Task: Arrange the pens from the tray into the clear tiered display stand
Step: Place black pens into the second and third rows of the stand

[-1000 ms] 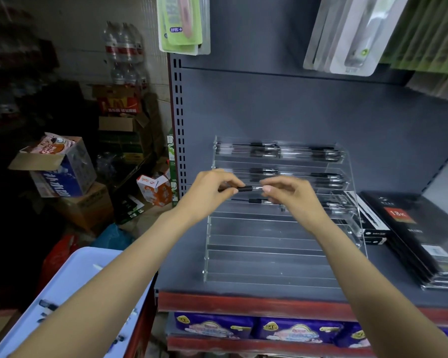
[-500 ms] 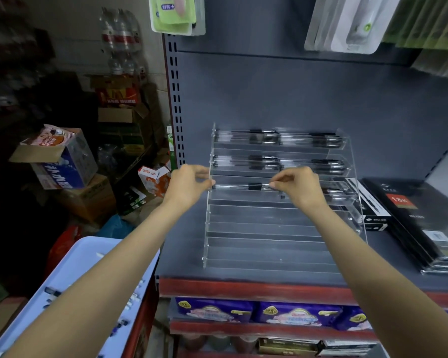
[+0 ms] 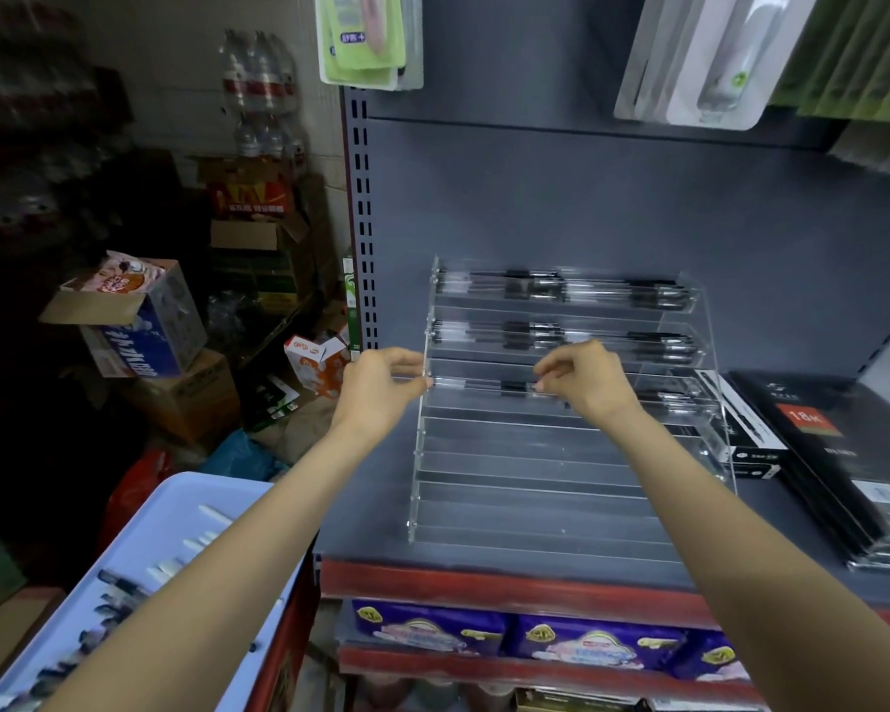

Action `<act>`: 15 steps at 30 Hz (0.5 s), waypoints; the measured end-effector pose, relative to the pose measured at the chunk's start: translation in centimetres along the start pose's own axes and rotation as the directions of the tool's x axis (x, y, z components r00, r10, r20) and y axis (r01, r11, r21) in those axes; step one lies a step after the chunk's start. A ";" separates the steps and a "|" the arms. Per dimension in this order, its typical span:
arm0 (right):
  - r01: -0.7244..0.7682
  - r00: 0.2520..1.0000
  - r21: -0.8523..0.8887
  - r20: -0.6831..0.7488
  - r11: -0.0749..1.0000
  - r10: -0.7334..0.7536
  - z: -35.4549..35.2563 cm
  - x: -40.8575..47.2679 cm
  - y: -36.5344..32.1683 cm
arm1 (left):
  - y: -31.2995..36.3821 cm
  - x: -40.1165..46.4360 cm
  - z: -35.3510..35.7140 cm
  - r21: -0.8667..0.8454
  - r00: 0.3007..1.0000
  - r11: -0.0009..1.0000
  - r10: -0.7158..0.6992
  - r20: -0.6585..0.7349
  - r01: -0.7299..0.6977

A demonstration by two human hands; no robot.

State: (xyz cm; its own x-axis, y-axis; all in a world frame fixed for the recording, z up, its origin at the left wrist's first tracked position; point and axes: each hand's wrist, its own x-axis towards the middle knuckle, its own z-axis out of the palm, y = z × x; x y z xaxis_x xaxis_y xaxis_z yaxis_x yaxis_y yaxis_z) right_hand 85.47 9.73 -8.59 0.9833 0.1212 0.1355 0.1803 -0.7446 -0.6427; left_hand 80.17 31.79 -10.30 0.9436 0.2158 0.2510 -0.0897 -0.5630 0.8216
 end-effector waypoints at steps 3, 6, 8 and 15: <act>0.108 0.989 0.059 -0.104 0.992 -0.102 0.9 -1.1 -0.9 | 0.0 -0.8 -0.6 -0.038 1.000 0.999 0.013 0.010 -0.013; 0.217 0.971 0.111 -0.128 0.970 -0.203 2.6 -2.8 -2.7 | -0.5 -1.9 -1.3 -0.056 0.999 0.998 0.041 -0.009 -0.041; 0.242 0.969 0.163 -0.099 0.957 -0.228 4.2 -3.9 -4.4 | -1.5 -2.8 -2.2 -0.064 0.999 0.997 0.045 -0.004 -0.045; 0.283 0.953 0.212 0.045 0.935 -0.299 12.2 -8.4 -11.6 | -8.9 -6.8 -9.2 0.059 0.999 0.997 -0.050 -0.002 0.050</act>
State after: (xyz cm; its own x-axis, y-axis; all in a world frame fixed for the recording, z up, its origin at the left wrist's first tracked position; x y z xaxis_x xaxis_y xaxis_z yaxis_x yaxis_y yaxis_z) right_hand 75.36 25.37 -11.51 0.8846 0.3674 0.2874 0.4520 -0.5233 -0.7224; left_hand 71.68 42.65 -14.62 0.9463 0.2454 0.2104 -0.0234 -0.5972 0.8018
